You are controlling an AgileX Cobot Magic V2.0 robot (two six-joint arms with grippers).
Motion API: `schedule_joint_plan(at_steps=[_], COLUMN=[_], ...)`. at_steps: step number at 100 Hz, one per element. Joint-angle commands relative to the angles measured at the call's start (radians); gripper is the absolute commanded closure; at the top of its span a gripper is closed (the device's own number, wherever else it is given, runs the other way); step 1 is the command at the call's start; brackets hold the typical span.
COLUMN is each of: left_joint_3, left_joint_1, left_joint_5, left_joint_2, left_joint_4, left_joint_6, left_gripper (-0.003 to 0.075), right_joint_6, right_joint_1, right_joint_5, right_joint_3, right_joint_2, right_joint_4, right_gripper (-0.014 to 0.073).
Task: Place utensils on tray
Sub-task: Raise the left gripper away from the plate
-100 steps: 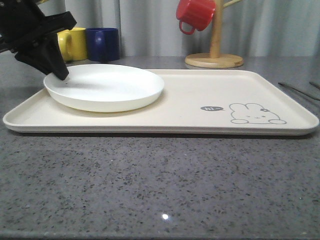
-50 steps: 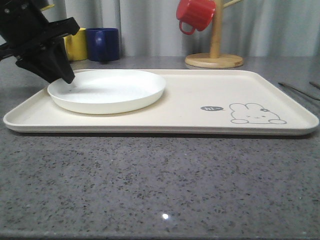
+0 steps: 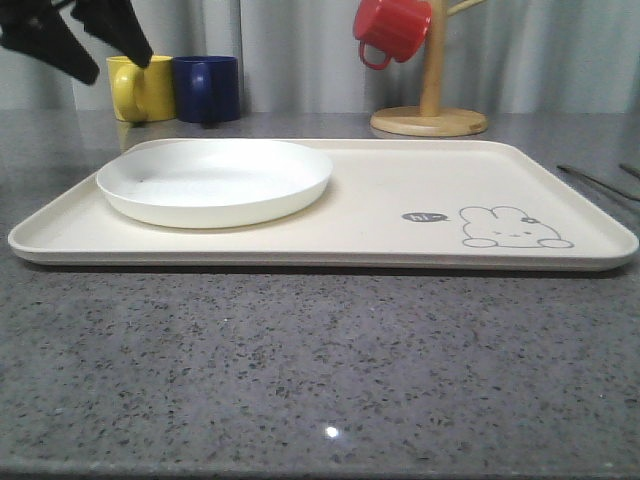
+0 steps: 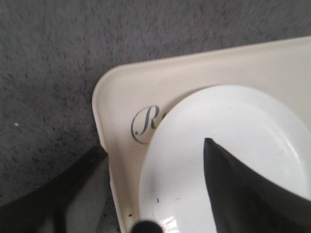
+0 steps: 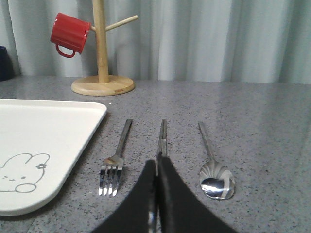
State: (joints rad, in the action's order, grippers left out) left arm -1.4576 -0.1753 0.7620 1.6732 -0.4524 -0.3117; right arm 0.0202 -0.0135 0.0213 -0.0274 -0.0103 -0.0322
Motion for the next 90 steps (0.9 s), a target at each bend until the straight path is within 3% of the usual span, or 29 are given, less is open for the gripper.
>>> schedule_joint_plan(at_steps=[1,23,61,90], left_joint_3=[-0.022,0.125,0.674,0.962], left_joint_1=[-0.004,-0.004,-0.004,-0.004], left_joint_5=[-0.077,-0.226,-0.656,-0.798], left_joint_2=[-0.105,-0.284,-0.710,-0.999], left_joint_4=[-0.009,0.062,0.079,0.073], left_joint_6=[0.010,0.010,0.010,0.010], left_gripper=[0.0307,0.0307,0.0307,0.0307], right_joint_6=[0.006,0.006,0.006,0.006], right_joint_1=[-0.005,-0.005,-0.005,-0.005], right_joint_5=[-0.087,-0.087,-0.087,-0.087], right_joint_3=[0.018,0.018,0.018,0.018], right_joint_2=[-0.022,-0.022,-0.022,-0.022], right_joint_4=[-0.003,-0.003,-0.003,-0.003], right_gripper=[0.0662,0.0662,0.0662,0.0662])
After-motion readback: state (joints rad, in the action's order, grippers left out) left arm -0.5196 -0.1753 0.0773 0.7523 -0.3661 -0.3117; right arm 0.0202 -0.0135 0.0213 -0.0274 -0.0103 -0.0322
